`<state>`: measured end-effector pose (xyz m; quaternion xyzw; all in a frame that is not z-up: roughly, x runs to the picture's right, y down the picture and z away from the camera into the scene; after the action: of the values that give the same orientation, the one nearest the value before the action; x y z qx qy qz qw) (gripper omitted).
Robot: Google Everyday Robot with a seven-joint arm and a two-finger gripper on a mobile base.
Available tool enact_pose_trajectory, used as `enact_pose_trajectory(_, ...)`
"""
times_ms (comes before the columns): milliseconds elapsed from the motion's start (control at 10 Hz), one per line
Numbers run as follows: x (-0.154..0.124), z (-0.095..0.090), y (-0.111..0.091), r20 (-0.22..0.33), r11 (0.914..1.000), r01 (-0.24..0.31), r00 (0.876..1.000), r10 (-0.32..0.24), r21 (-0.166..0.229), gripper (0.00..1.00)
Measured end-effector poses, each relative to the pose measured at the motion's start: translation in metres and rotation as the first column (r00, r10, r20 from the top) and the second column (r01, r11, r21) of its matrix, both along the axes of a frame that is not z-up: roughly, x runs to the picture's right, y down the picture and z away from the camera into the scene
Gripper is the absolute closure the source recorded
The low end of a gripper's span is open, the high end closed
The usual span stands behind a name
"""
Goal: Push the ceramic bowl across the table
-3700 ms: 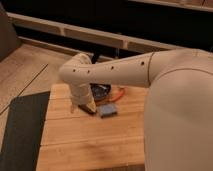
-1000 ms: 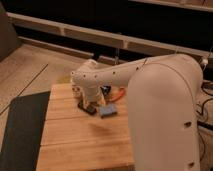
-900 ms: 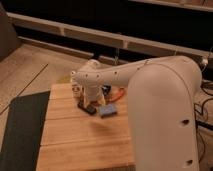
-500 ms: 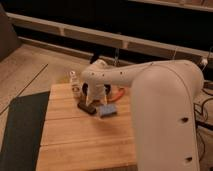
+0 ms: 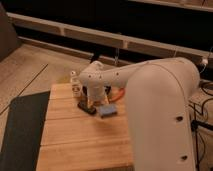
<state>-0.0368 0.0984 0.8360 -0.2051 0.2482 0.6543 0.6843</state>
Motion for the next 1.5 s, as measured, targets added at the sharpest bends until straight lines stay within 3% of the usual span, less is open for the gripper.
enact_pose_trajectory(400,0.003,0.024,0.004,-0.025,0.9998,0.014,1.0,-0.015,-0.011,0.35)
enact_pose_trajectory(900,0.013,0.074,0.0,0.039,0.9979,0.056,0.998,-0.054,-0.033,0.35)
enact_pose_trajectory(1100,0.022,0.092,-0.01,0.059,0.9946,0.098,0.994,-0.096,-0.032,0.35)
enact_pose_trajectory(1400,-0.003,0.111,-0.043,0.164,0.9841,0.172,0.97,-0.177,0.042,0.35)
enact_pose_trajectory(1500,-0.019,0.12,-0.054,0.211,0.9758,0.204,0.953,-0.216,0.077,0.35)
